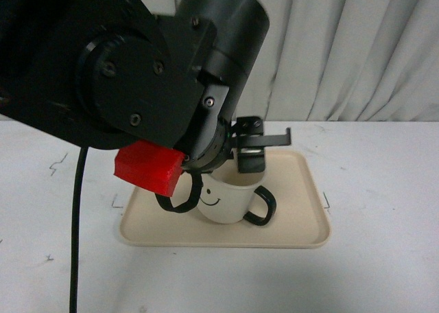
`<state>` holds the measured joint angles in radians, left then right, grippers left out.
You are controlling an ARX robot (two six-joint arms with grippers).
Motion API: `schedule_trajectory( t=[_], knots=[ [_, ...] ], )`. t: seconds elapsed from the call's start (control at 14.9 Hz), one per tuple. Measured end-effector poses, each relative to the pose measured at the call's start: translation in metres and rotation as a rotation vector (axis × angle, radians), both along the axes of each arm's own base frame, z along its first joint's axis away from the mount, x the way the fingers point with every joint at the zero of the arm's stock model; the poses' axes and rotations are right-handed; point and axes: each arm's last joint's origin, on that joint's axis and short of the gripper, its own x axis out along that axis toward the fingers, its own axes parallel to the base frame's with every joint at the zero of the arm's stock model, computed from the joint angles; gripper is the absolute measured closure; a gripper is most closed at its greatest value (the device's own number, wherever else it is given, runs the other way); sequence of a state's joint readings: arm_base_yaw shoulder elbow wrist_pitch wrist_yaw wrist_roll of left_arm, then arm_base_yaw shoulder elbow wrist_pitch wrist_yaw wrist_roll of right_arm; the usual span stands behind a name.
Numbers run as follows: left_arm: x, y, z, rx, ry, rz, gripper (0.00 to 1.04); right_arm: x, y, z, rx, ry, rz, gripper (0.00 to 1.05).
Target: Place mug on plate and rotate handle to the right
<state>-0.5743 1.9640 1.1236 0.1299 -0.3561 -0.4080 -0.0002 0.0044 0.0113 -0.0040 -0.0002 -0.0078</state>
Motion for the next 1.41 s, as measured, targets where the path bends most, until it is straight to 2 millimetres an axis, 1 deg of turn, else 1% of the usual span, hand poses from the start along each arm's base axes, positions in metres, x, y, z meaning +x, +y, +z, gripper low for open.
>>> schedule_trajectory(
  t=[0.07,0.13,0.2,0.27,0.34,0.4,0.47,0.61,0.67,0.81,0.94,1.01,1.08,1.14,1.21,1.28,1.35,1.41],
  knots=[
    [-0.022,0.001,0.028,-0.034,-0.142,-0.096,0.33,0.000,0.000,0.000,0.000,0.000,0.000,0.06],
    [-0.046,0.010,0.056,-0.047,-0.351,-0.177,0.20,0.000,0.000,0.000,0.000,0.000,0.000,0.06],
    [-0.070,0.030,0.078,-0.017,-0.575,-0.134,0.15,0.000,0.000,0.000,0.000,0.000,0.000,0.06],
    [-0.088,0.058,0.085,-0.006,-0.688,0.026,0.28,0.000,0.000,0.000,0.000,0.000,0.000,0.06],
    [-0.093,0.071,0.082,0.002,-0.703,0.066,0.33,0.000,0.000,0.000,0.000,0.000,0.000,0.06],
    [-0.096,0.080,0.079,0.012,-0.705,0.082,0.37,0.000,0.000,0.000,0.000,0.000,0.000,0.06],
    [-0.098,0.084,0.077,0.017,-0.702,0.087,0.39,0.000,0.000,0.000,0.000,0.000,0.000,0.06],
    [-0.106,0.102,0.064,0.052,-0.672,0.109,0.48,0.000,0.000,0.000,0.000,0.000,0.000,0.06],
    [-0.107,0.105,0.062,0.059,-0.664,0.110,0.49,0.000,0.000,0.000,0.000,0.000,0.000,0.06],
    [-0.117,0.117,0.050,0.077,-0.633,0.098,0.59,0.000,0.000,0.000,0.000,0.000,0.000,0.06],
    [-0.123,0.122,0.047,0.077,-0.625,0.085,0.64,0.000,0.000,0.000,0.000,0.000,0.000,0.06],
    [-0.134,0.134,0.046,0.065,-0.639,0.073,0.77,0.000,0.000,0.000,0.000,0.000,0.000,0.06],
    [-0.164,0.171,0.035,0.068,-0.636,0.084,1.03,0.000,0.000,0.000,0.000,0.000,0.000,0.06],
    [-0.186,0.189,0.031,0.063,-0.647,0.085,1.03,0.000,0.000,0.000,0.000,0.000,0.000,0.06],
    [-0.194,0.195,0.022,0.060,-0.656,0.083,1.03,0.000,0.000,0.000,0.000,0.000,0.000,0.06],
    [-0.198,0.197,0.016,0.064,-0.625,0.078,1.03,0.000,0.000,0.000,0.000,0.000,0.000,0.06],
    [-0.202,0.199,0.019,0.062,-0.640,0.079,1.03,0.000,0.000,0.000,0.000,0.000,0.000,0.06],
    [-0.205,0.207,0.022,0.060,-0.655,0.079,1.03,0.000,0.000,0.000,0.000,0.000,0.000,0.06]
  ],
)
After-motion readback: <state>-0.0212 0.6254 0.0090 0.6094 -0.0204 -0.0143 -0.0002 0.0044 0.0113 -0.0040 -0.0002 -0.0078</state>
